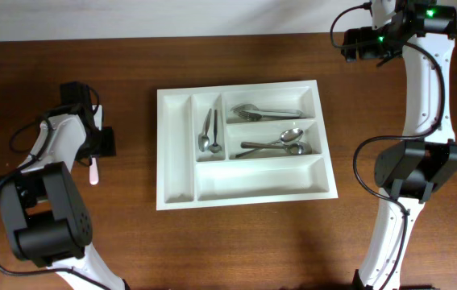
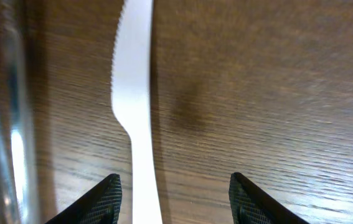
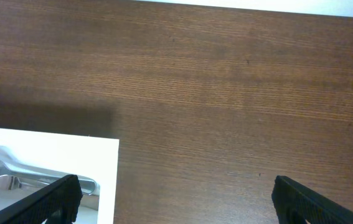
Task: Pack container
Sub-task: 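Move the left gripper to the white plastic knife and grasp it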
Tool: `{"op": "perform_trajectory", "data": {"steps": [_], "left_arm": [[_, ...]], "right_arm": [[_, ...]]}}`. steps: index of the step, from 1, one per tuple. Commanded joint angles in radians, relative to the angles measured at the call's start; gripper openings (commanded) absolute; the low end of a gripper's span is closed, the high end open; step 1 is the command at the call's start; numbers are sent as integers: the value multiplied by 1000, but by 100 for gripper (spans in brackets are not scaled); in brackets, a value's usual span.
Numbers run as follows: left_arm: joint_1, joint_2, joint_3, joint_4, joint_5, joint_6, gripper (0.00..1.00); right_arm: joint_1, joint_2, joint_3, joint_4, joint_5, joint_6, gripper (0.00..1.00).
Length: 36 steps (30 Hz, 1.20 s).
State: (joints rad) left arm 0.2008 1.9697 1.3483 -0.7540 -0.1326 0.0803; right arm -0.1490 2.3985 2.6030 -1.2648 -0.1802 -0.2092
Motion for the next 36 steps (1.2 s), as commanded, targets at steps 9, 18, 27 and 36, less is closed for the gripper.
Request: {"op": "perform_trajectory", "data": {"steps": [9,18,27,36], "left_arm": [[43,68,12,14,79,31,58],[47,97,12,28,93,29,41],[47,97,12,24,93,26,8],[47,87,38,0,93,18,2]], "right_arm": [[4,-24,18,0,9,9,99],[4,-24,18,0,9,9,99],[4,-24,18,0,9,9,99],[4,-24,18,0,9,8,99]]}}
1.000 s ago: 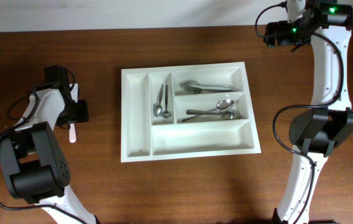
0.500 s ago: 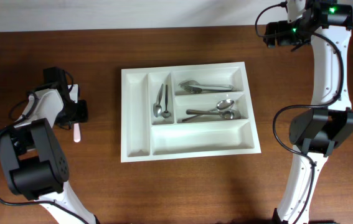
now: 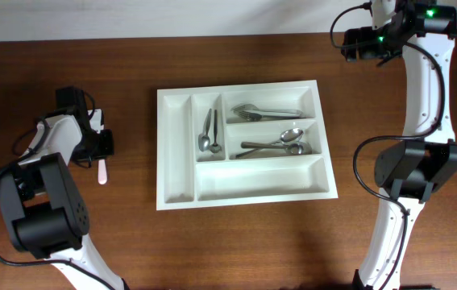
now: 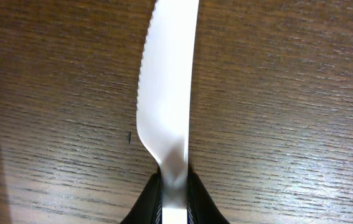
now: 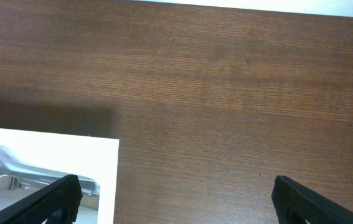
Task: Pack container
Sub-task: 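Move the left gripper to the white plastic knife and grasp it, then lower the plastic knife into the tray's leftmost compartment and release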
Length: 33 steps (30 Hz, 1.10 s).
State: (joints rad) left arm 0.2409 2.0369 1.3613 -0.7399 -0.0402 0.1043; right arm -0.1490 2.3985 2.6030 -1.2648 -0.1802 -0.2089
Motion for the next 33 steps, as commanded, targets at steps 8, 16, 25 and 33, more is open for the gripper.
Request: {"op": "perform_trajectory", "data": {"steps": [8,16,25,33], "left_arm": [[-18,-81,215,-155,93,-64,2],[-180,-206,264,-249,253,-120,2],[-432,-207,261,-264,232,-280,2],[-475,-187,257,-264,145,-347,2]], "right_arm": [[4,-24,18,0,9,8,99],[4,-24,18,0,9,8,99],[4,-24,18,0,9,8,99],[4,-24,18,0,9,8,99]]}}
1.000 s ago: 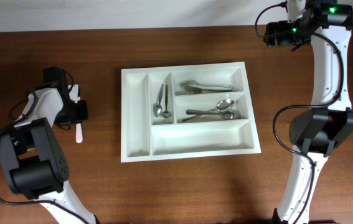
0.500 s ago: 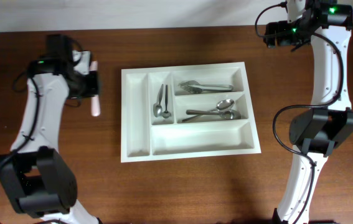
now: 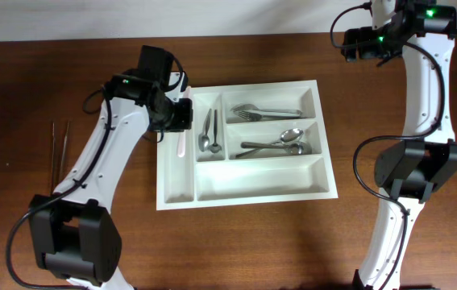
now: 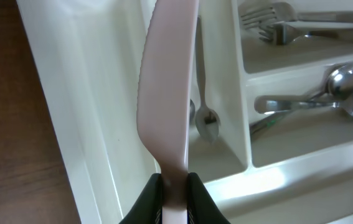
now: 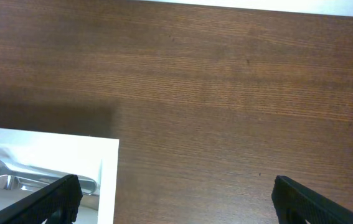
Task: Pack container
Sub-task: 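Lower the plastic knife into the tray's leftmost compartment and release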
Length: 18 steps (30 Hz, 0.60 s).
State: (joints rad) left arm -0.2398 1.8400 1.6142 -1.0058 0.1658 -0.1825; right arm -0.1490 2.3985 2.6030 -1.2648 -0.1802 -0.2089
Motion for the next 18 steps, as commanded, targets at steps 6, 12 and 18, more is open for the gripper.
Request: {"op": "perform_trajectory", "data": {"steps": [6,12,18], "left_arm": [[4,82,4,-10,-61,-83,2],[4,170,4,-2,-58,-83,2],[9,177,5,-2,-59,-82,4]], "right_arm": [[4,-24,18,0,9,8,99],[4,-24,18,0,9,8,99],[4,-24,18,0,9,8,99]]}}
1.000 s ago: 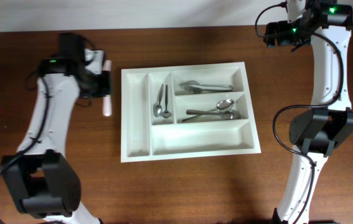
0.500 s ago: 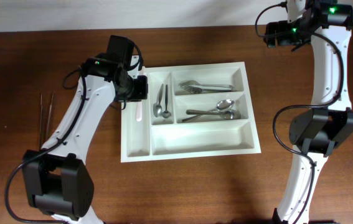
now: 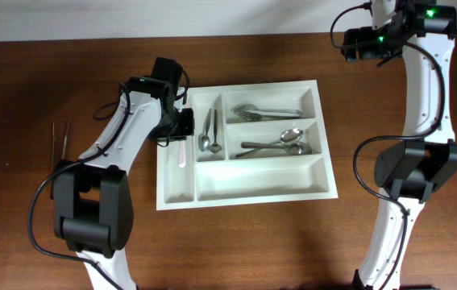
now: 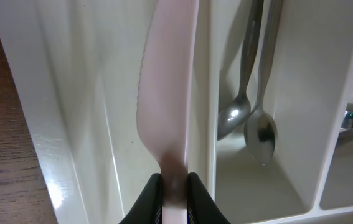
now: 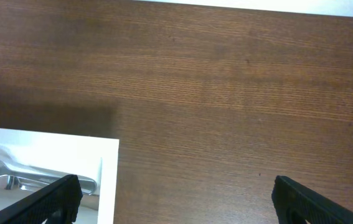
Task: Pack container
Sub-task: 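Lower the plastic knife into the tray's leftmost compartment and release, then move the left gripper to the metal tongs and grasp them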
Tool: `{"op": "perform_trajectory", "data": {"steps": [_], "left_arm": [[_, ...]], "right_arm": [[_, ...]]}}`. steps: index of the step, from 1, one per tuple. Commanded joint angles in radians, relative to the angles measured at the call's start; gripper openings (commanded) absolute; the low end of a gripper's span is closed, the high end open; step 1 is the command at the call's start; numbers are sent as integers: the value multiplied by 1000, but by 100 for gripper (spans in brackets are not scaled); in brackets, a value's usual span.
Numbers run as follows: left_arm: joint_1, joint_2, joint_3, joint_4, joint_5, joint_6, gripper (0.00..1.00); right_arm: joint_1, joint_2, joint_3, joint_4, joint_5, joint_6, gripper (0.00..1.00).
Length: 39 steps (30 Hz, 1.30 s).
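A white plastic knife [image 4: 167, 93] sticks out of my left gripper [image 4: 175, 194], which is shut on its handle. The blade hangs close over the long left compartment of the white cutlery tray [image 3: 244, 84] and points along it; from overhead the knife [image 3: 181, 150] lies within that slot, under the left gripper [image 3: 176, 134]. Two metal spoons [image 4: 251, 118] lie in the neighbouring narrow slot. My right gripper [image 5: 176, 208] stands open over bare wood at the tray's far right corner [image 5: 45, 149], holding nothing.
The tray holds forks [image 3: 264, 111] in the top right compartment and spoons [image 3: 280, 143] in the one below. Its long bottom compartment [image 3: 260, 179] is bare. Two thin metal sticks [image 3: 59, 149] lie on the brown table at the far left.
My left gripper has come down closer to the tray with the knife, and the left compartment now fills more of its wrist view. The right arm has not moved.
My left gripper stood open around the white knife on the table at the far left. Then it was shut on the handle there. Later it held the knife above the tray's left compartment, and now holds it lower over that slot. The right gripper stayed open throughout.
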State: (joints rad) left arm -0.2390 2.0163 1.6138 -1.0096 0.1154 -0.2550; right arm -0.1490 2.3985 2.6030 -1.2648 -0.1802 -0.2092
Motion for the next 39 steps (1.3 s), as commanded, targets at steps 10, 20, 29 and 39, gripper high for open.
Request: {"op": "perform_trajectory", "data": {"steps": [10,20,29,39], "left_arm": [[80,-30,175,-177,-79,128,35],[168,-147,301,-273,-323,250,48],[353,-152,274,-318,-367,311,52],[537,-150,70,-118,-254,493,53]], "right_arm": [[4,-24,18,0,9,9,99],[4,-24,18,0,9,9,99],[4,-24,18,0,9,9,99],[4,-24,18,0,9,9,99]]}}
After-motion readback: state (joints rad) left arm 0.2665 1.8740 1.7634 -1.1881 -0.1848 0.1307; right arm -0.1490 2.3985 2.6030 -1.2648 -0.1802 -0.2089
